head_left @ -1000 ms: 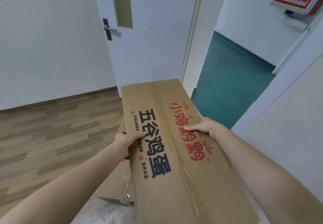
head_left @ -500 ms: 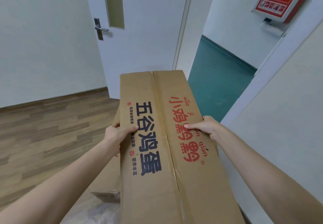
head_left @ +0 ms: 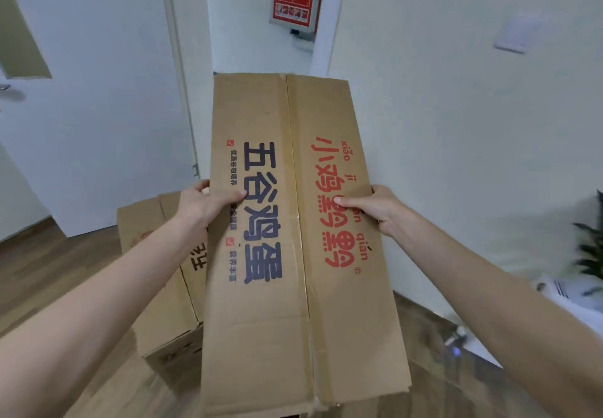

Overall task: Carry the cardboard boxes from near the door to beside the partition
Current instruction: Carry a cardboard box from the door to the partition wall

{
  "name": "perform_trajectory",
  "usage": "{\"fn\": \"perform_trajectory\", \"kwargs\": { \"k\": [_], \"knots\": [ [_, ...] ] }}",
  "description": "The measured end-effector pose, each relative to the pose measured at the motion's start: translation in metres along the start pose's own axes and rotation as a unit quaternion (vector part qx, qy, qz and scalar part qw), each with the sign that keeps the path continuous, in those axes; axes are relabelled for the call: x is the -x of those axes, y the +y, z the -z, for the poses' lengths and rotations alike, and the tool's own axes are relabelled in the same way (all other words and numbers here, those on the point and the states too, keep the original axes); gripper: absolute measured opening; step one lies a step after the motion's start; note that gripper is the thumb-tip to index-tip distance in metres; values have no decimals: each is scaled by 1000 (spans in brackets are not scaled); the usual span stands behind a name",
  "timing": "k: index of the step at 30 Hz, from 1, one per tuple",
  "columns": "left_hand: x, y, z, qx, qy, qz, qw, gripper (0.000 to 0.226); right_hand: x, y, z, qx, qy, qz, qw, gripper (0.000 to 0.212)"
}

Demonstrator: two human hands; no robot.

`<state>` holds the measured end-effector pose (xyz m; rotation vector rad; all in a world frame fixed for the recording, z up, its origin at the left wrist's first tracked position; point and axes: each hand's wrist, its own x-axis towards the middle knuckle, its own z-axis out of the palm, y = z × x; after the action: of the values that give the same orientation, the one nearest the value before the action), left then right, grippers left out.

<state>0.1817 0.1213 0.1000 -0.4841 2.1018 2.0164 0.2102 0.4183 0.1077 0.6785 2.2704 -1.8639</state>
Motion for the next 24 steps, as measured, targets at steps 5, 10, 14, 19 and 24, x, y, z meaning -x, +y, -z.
{"fn": "perform_trajectory", "kwargs": {
  "k": [5, 10, 14, 19, 24],
  "knots": [
    [82, -15, -35, -28, -119, -13, 992, 91, 125, 67, 54, -59, 127, -15, 990, 72],
    [162, -43, -90, -67, -222, -34, 972, 89, 238, 133, 108, -96, 250, -26, 963, 75],
    [243, -77, -145, -103, -300, -40, 948, 95, 338, 197, 156, -106, 328, -61, 937, 68],
    [373, -130, -223, -163, -434, -23, 886, 92, 485, 301, 213, -144, 435, -118, 881, 67],
    [532, -201, -300, -224, -533, -31, 816, 82, 650, 411, 265, -196, 530, -150, 811, 71]
  ]
}}
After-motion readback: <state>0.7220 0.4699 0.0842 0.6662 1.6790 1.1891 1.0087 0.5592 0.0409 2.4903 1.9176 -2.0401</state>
